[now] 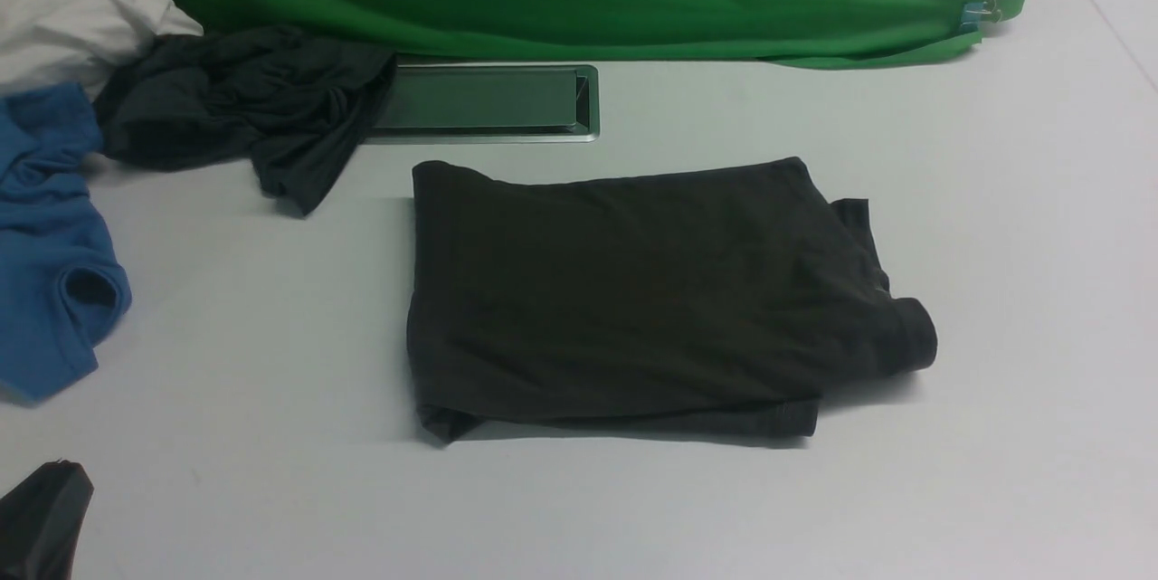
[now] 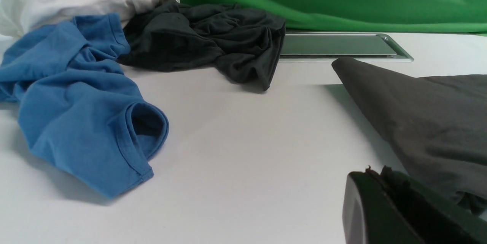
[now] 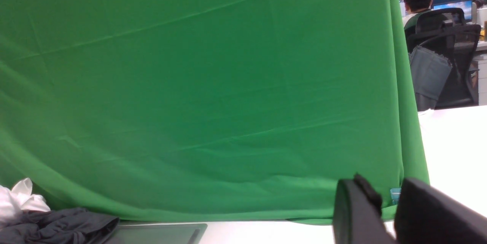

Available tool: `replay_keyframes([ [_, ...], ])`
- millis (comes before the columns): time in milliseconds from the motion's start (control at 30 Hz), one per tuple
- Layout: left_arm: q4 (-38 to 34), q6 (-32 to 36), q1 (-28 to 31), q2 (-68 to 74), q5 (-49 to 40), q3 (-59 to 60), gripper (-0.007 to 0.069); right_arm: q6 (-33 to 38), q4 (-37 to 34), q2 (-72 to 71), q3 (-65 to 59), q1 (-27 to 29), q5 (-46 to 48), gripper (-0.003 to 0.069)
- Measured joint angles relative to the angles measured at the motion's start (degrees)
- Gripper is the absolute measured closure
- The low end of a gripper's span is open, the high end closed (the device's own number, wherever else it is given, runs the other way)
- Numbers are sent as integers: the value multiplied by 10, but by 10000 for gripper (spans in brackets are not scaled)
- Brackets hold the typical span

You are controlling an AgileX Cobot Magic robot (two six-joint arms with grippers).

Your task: Fold a long-sleeved shirt on a white desktop.

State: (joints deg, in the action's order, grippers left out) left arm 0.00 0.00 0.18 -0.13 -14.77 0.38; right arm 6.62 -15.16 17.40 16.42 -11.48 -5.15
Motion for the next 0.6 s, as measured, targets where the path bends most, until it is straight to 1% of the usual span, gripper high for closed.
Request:
replay_keyframes([
  [300,0,0,0,0,0,0,606,0,0,0,0,5,0,486],
  [433,0,0,0,0,0,0,606,0,0,-12,0,40,0,480],
  [467,0,0,0,0,0,0,606,0,0,-14,0,42,0,480],
  [533,0,0,0,0,0,0,606,19,0,-34,0,61,8,473],
  [600,0,0,0,0,0,0,606,65,1,-55,0,74,46,472],
])
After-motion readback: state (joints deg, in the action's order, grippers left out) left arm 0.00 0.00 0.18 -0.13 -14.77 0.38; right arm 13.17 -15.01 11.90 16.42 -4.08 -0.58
